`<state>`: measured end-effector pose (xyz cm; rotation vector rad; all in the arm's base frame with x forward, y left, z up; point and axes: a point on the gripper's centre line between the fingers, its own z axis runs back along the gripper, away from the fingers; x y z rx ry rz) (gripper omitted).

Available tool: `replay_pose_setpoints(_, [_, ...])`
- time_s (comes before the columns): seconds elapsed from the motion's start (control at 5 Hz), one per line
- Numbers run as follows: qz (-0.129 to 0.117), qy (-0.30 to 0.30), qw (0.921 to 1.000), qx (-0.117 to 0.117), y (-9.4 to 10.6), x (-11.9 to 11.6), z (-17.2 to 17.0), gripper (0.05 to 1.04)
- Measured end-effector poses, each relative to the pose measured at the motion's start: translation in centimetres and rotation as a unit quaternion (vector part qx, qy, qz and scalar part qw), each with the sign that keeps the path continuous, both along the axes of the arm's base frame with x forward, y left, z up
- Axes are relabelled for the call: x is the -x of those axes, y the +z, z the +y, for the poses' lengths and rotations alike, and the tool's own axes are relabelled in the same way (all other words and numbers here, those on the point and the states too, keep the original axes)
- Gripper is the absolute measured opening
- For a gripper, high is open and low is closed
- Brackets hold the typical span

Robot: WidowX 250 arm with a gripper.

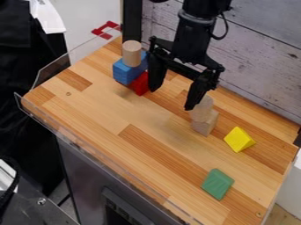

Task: Put the cylinder on top of the blue rectangle

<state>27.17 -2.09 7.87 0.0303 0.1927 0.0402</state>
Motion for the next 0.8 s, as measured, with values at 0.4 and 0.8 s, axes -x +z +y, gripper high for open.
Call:
replay_pose_setpoints(0.4, [0.018, 0.013, 0.9996, 0.015, -0.9, 0.4, -1.0, 1.0])
replay_pose_setpoints(0.8, [-0.003, -0.007, 0.9986, 0.052, -0.7, 0.5, -4.3, 1.0])
